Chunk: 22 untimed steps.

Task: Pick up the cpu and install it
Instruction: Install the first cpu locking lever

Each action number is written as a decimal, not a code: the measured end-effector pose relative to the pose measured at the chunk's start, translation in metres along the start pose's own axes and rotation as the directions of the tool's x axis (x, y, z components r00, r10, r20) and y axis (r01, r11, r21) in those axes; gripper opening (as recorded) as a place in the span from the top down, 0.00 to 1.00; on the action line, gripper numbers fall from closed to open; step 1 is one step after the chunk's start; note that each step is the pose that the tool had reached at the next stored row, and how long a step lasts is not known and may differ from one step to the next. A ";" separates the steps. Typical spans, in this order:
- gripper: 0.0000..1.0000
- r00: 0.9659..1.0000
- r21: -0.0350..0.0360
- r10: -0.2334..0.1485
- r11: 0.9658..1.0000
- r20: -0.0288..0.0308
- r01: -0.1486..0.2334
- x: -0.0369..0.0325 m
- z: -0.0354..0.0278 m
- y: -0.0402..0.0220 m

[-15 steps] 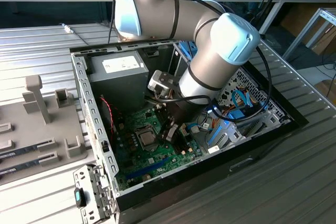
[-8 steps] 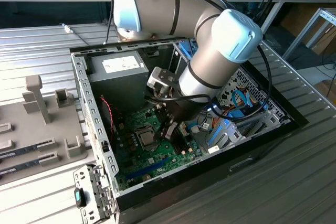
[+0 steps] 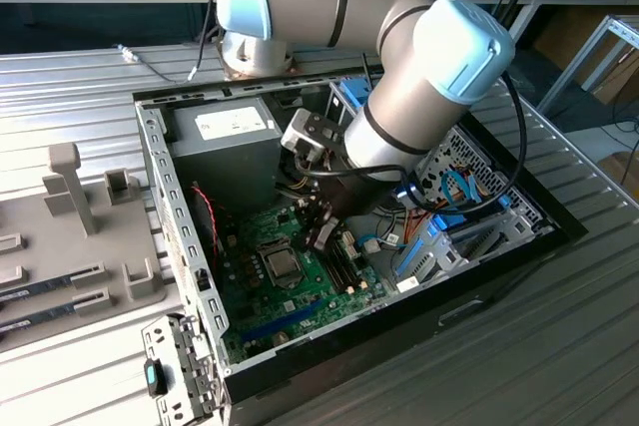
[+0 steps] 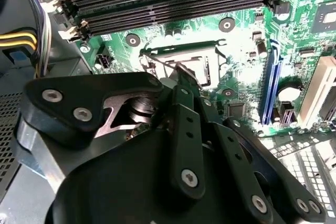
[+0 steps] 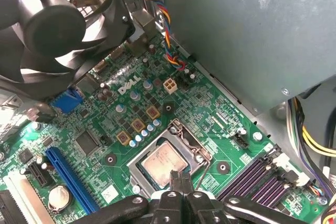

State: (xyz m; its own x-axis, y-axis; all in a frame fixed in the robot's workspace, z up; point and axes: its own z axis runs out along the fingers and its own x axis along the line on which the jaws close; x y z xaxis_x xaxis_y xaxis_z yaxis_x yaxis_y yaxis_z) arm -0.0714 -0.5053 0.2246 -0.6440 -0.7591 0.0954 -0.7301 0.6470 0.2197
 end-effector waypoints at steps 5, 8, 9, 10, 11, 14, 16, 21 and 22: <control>0.89 1.000 -0.001 0.000 1.000 0.001 0.000 0.0013 0.0011 0.0045; 0.89 1.000 -0.001 -0.001 1.000 0.002 0.001 0.0026 0.0021 0.0078; 0.89 1.000 -0.002 -0.001 1.000 0.002 0.001 0.0031 0.0024 0.0088; 0.89 1.000 -0.002 -0.001 1.000 0.002 0.001 0.0036 0.0026 0.0099; 0.89 1.000 -0.002 -0.001 1.000 0.002 0.001 0.0040 0.0029 0.0111; 0.89 1.000 -0.003 -0.001 1.000 0.004 0.001 0.0039 0.0007 0.0123; 0.89 1.000 -0.005 -0.002 1.000 0.006 0.002 0.0042 -0.0038 0.0136; 0.89 1.000 -0.009 -0.003 1.000 0.010 0.003 0.0050 -0.0168 0.0170; 0.89 1.000 -0.010 -0.004 1.000 0.012 0.004 0.0048 -0.0173 0.0172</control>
State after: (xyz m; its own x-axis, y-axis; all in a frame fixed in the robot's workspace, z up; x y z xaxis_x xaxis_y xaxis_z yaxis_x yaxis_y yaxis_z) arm -0.0831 -0.4991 0.2456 -0.6439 -0.7606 0.0830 -0.7302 0.6433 0.2301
